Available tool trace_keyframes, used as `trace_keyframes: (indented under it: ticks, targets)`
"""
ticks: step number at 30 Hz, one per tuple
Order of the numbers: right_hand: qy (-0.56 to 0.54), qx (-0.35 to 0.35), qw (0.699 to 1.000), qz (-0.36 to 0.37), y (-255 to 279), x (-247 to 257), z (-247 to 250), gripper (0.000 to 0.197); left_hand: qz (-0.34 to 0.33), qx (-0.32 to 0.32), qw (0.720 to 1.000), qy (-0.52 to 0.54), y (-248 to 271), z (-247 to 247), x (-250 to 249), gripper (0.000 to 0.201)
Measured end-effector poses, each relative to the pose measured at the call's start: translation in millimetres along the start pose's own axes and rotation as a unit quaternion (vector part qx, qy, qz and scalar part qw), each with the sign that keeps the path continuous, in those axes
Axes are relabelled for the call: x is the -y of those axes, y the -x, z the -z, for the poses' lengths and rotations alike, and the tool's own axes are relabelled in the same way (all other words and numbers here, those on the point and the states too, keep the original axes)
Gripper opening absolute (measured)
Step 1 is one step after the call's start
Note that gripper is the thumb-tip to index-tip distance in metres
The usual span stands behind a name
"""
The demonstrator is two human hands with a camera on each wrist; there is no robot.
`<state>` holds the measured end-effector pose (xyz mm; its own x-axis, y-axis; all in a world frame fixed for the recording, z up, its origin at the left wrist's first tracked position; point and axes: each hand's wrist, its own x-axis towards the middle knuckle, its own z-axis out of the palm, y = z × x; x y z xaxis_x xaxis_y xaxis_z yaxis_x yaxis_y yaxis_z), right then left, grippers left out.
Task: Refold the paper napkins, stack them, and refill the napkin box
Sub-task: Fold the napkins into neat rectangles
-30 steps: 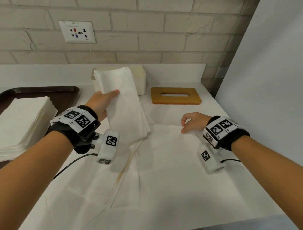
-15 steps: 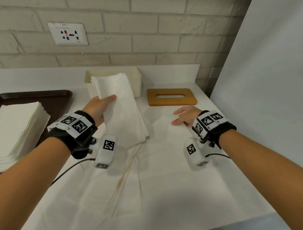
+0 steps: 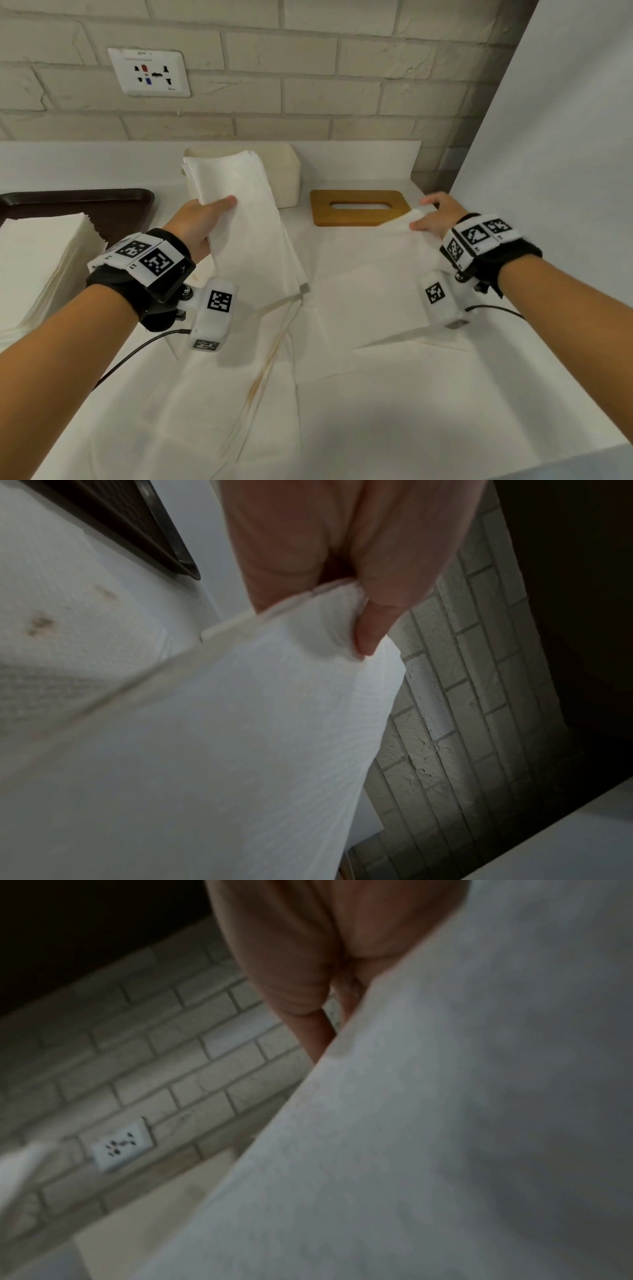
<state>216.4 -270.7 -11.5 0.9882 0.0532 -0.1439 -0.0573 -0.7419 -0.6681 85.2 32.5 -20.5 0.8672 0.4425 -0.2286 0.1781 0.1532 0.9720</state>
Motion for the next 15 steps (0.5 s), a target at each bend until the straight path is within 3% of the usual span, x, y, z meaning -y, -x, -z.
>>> trace_keyframes:
  ticks: [3, 6, 10, 15]
  targets:
    - [0.032, 0.012, 0.999, -0.032, -3.9, -35.2, -12.2, 0.051, -0.002, 0.000, 1.000, -0.005, -0.4, -4.1, 0.2, 0.036]
    - [0.027, 0.064, 0.997, -0.043, -3.2, -57.8, -19.7, 0.031, -0.006, -0.001, 1.000, -0.011, 0.3, -9.9, -0.6, 0.033]
    - [0.130, 0.132, 0.982, 0.042, 5.7, -56.5, -16.3, 0.034, -0.005, 0.002, 1.000, -0.020, 0.4, -17.1, -1.7, 0.033]
    - [0.362, 0.100, 0.913, 0.159, 23.0, -39.2, -25.4, 0.048, 0.000, 0.016, 0.999, -0.031, 0.3, -28.5, 0.5, 0.031]
